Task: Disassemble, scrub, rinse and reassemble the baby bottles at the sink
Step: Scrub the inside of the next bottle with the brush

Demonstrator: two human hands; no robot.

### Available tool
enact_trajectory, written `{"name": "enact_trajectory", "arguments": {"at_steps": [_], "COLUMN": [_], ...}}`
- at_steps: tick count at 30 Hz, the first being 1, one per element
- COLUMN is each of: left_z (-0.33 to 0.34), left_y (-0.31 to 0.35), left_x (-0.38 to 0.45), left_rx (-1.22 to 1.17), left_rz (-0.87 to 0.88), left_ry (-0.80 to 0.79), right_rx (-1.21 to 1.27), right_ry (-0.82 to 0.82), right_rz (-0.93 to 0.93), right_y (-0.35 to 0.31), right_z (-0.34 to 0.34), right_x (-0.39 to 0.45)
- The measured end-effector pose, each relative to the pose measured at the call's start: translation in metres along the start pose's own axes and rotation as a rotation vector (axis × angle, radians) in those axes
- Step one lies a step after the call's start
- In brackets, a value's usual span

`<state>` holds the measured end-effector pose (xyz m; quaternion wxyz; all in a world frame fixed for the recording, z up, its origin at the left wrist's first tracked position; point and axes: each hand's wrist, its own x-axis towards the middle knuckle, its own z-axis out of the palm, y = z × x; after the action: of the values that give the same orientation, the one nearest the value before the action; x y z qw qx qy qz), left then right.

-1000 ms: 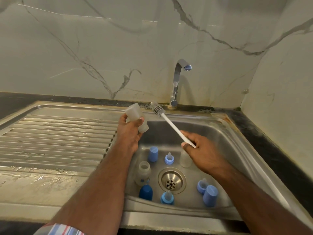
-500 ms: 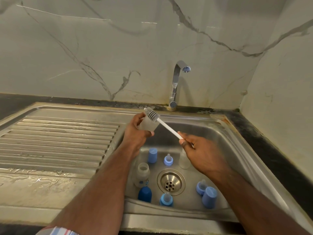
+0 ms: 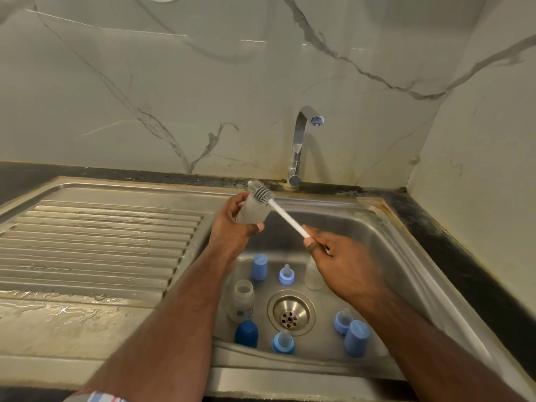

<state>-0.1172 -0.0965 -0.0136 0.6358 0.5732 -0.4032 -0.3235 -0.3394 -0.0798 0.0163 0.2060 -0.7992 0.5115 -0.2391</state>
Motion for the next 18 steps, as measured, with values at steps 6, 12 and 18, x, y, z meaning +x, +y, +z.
{"name": "enact_trajectory", "arguments": {"at_steps": [6,12,18], "left_z": [0.0007,-0.0001,0.0027], "left_y": [-0.0020,-0.0050,-0.0038], "left_x": [0.0016,0.0041,0.0044], "left_rx": [-0.020,-0.104,-0.183], "left_rz": [-0.025,-0.101,-0.177], "left_ry": [-0.025,-0.056,-0.065], "right_rx": [-0.006,0.005,0.034], "right_ry": [0.038,0.030,0.029], "right_rz": [0.041,0.010,-0.013], "right_y": [0.0025,0.0009,0.0011], "right_z": [-0.0001,-0.0006,-0.0043], "right_x": [0.0061,0.0038,-0.0017]}}
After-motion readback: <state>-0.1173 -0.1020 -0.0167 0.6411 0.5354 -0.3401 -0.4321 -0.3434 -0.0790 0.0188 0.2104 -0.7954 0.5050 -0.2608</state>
